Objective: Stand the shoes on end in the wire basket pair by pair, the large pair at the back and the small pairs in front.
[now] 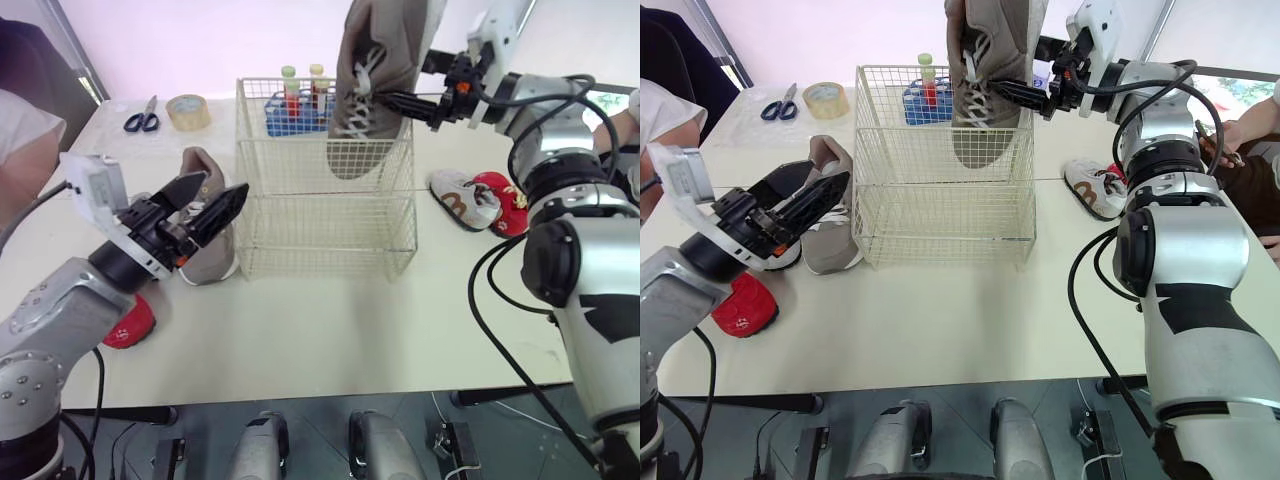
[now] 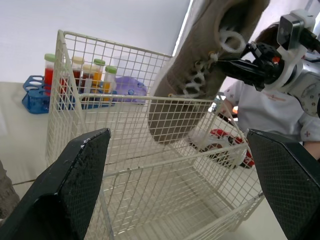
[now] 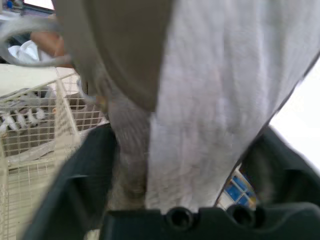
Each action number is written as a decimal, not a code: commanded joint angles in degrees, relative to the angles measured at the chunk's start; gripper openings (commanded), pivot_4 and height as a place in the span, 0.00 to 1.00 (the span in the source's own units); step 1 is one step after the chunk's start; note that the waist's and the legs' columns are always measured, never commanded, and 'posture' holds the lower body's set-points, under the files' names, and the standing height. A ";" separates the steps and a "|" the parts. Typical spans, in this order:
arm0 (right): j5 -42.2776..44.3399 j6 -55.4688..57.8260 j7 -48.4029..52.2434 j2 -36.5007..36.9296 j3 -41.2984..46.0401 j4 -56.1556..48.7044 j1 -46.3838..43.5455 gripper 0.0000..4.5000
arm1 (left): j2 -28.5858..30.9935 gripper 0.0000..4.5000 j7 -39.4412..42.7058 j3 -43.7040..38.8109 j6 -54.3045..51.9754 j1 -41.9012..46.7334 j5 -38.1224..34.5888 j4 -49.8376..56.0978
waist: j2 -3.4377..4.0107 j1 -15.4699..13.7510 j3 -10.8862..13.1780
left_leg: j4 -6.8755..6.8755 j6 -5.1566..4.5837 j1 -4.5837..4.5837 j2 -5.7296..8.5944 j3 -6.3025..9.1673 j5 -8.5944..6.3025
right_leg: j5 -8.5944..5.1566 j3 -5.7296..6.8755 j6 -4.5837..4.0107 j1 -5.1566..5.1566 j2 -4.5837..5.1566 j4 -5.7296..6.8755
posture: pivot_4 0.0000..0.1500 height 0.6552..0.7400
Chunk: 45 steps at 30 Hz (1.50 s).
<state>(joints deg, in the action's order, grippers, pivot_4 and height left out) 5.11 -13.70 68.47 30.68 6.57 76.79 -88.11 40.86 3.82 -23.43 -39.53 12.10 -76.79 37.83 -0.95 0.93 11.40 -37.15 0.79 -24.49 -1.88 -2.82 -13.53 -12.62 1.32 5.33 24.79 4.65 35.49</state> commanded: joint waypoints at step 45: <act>22.95 55.36 18.77 20.33 -3.55 -78.39 32.58 0.99 | 12.06 1.00 10.87 18.23 -15.24 33.57 41.42 -49.94 | -0.06 -0.23 -0.04 | -0.19 0.21 0.11 0.01 0.11 0.14 | -0.01 0.12 0.05 0.04 0.00 0.59 | 1.00 1.00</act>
<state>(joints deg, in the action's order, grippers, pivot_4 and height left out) 25.41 39.13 88.01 49.36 2.15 4.08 -55.86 52.70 12.53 -5.67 -54.93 43.64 -37.66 -10.67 -1.01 0.70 11.36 -37.34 1.00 -24.36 -1.88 -2.71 -13.39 -12.64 1.44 5.38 24.83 4.64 36.10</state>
